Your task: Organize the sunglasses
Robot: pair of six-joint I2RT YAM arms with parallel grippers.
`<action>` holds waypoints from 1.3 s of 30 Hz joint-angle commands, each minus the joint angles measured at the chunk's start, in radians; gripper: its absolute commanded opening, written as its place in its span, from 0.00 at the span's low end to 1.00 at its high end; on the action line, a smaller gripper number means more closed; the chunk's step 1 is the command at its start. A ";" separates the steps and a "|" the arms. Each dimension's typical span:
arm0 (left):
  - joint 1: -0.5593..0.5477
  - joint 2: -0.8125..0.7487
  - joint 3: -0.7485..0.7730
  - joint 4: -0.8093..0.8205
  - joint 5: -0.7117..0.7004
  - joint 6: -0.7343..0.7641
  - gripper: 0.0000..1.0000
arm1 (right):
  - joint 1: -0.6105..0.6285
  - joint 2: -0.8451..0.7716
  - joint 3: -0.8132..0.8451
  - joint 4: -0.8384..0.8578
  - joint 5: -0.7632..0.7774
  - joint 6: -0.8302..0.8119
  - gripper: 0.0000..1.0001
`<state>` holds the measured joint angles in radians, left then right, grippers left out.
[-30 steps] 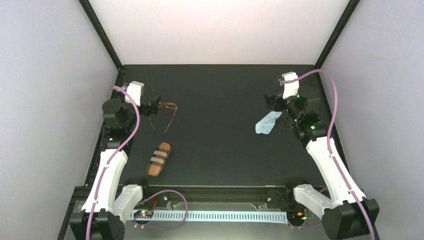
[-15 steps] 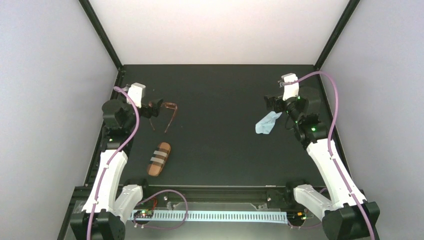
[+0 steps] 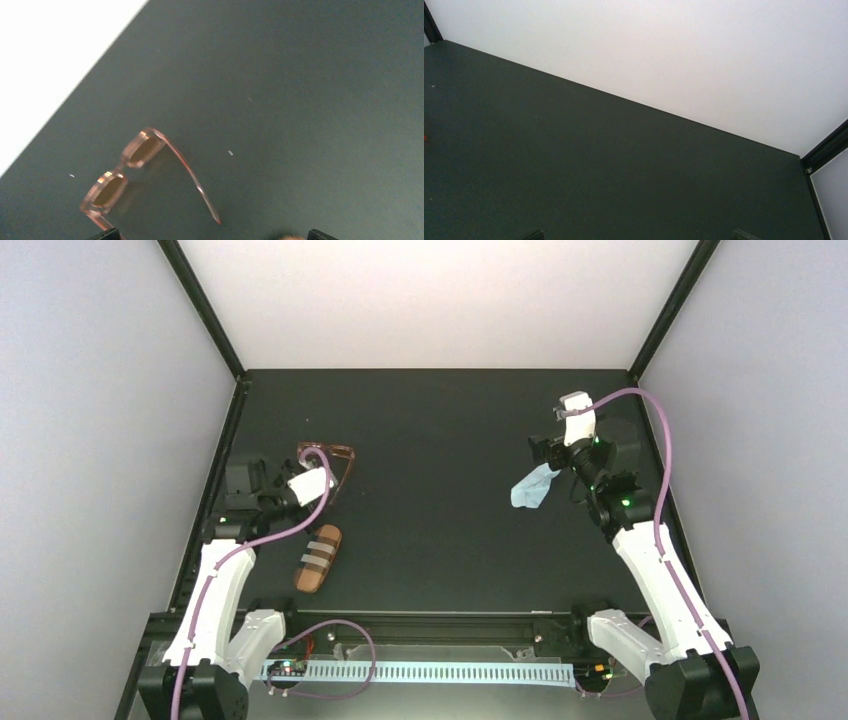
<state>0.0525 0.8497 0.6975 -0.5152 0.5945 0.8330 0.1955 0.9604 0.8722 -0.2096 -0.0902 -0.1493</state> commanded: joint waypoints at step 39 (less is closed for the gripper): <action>-0.218 0.393 -0.010 -0.283 -0.369 -0.202 0.63 | 0.004 0.031 -0.029 0.038 -0.016 -0.053 1.00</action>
<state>-0.1493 1.2266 0.6231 -0.8154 0.1894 0.6395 0.1955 0.9859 0.8558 -0.2020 -0.0906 -0.1860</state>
